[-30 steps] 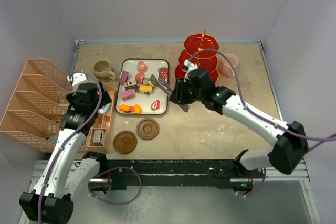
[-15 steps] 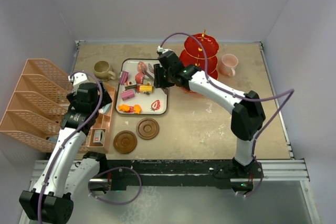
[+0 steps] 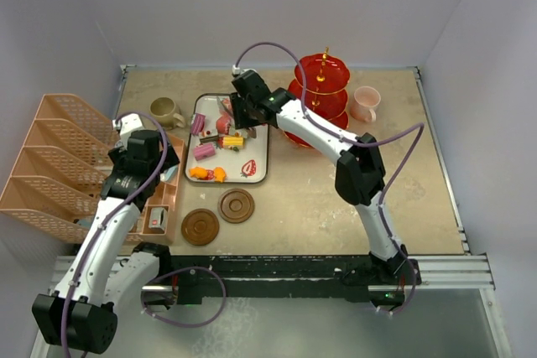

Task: Serve the afternoon tea
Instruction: Pick up the desert from the tray.

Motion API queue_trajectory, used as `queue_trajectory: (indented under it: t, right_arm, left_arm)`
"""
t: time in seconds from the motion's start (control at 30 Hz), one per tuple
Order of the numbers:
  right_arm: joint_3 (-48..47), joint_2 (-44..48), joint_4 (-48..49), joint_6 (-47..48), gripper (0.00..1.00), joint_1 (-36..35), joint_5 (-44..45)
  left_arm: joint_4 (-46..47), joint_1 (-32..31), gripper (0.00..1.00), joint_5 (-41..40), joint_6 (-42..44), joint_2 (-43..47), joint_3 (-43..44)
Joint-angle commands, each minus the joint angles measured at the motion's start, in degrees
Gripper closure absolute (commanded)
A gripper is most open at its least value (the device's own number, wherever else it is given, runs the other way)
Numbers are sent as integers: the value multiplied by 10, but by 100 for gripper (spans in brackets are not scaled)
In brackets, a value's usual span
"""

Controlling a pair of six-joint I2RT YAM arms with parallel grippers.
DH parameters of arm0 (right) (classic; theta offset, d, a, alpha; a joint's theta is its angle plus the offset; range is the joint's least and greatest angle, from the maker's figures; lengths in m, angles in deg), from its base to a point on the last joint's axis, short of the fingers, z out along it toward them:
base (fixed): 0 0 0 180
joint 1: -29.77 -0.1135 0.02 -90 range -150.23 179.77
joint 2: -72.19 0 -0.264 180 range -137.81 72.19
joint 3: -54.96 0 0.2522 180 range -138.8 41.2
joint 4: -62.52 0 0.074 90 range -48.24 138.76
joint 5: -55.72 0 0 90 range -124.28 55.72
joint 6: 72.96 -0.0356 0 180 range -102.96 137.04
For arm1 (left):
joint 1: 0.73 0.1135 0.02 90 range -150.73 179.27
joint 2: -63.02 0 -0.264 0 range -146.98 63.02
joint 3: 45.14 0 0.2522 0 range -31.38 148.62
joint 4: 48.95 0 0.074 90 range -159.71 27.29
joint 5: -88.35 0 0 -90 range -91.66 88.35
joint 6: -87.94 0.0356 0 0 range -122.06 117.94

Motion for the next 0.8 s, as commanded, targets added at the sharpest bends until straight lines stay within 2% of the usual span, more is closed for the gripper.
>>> queue_trajectory:
  t: [0.0,0.77]
  right_arm:
    - [-67,-15,-45,27,56,-2,26]
    - [-139,-77,-68,61,54,-2,-6]
  left_arm:
    - [1,-3,5,-22,-10,-5,30]
    - [9,-3,5,-5,-6,-4,27]
